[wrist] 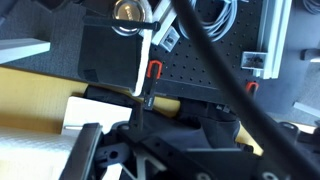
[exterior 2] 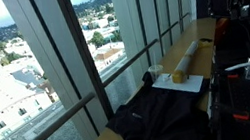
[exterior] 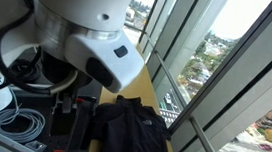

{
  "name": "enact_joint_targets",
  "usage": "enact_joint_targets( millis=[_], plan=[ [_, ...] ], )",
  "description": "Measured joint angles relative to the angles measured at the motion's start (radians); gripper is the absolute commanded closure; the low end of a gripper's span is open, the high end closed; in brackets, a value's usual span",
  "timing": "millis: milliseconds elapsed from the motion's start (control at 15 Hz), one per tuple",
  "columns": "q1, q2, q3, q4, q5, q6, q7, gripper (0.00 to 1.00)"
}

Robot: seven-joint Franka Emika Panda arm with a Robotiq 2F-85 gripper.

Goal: Completely zip the fleece jacket up

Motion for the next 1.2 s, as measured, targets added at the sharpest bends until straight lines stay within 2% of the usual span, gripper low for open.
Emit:
enact_joint_targets(
  millis=[333, 733, 1000, 1200],
  plan=[
    [0.063, 0.152, 0.07, -0.027, 0.075, 0.283, -0.001, 0.0],
    [0.125, 0.468, 0.18, 0.014, 0.186, 0.635, 0.045, 0.0],
    [0.116, 0.697, 0.274, 0.12, 0.306, 0.786, 0.051, 0.0],
    [0.056, 0.855, 0.38, 0.226, 0.38, 0.861, 0.057, 0.0]
  ],
)
